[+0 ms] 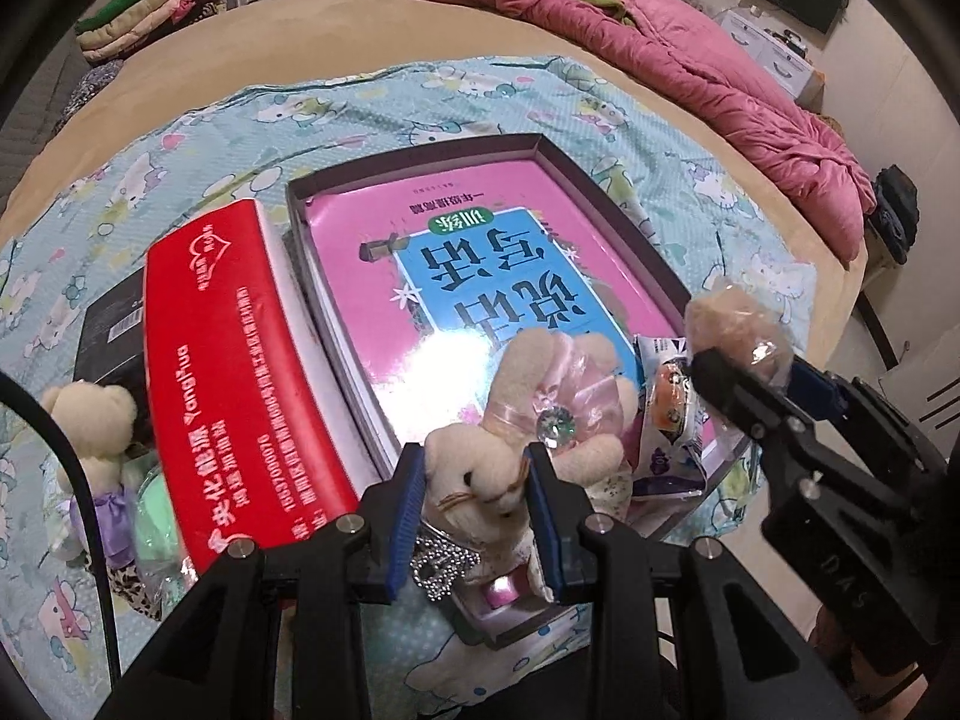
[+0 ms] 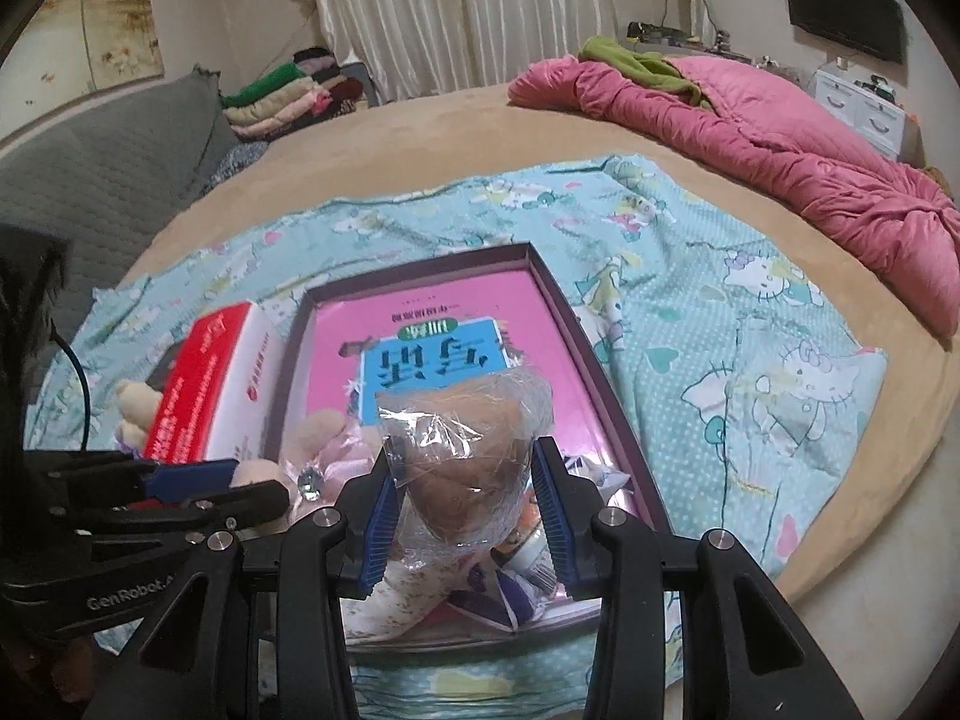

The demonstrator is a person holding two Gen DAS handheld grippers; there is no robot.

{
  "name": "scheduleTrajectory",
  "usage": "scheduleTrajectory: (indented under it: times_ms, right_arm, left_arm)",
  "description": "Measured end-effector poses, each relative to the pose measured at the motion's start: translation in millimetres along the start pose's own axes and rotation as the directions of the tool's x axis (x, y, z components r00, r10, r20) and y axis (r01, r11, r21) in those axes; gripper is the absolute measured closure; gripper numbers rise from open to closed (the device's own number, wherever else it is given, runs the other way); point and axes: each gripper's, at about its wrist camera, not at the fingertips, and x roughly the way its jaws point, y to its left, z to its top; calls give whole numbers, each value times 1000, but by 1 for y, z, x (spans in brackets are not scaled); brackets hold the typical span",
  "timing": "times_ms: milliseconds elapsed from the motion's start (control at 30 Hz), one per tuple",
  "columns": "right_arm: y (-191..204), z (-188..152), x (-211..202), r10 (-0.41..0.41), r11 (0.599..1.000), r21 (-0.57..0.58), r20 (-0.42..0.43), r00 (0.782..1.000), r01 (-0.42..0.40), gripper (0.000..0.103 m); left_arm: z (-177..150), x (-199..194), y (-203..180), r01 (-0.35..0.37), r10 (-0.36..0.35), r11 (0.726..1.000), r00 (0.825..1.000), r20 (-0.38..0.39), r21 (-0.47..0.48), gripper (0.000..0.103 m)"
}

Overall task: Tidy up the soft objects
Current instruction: 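Carry the plush bear and clear bag over to the pink book tray, then lower the bear and bag onto the tray and open the right gripper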

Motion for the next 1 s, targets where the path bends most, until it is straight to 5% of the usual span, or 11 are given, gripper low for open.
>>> scheduleTrajectory:
  times_ms: [1000]
  right_arm:
    - [3,-19,49,25,1000,-10,-136,990,-26,59]
  left_arm:
    - [4,11,-1,-11,12,1000,1000,-11,11,69]
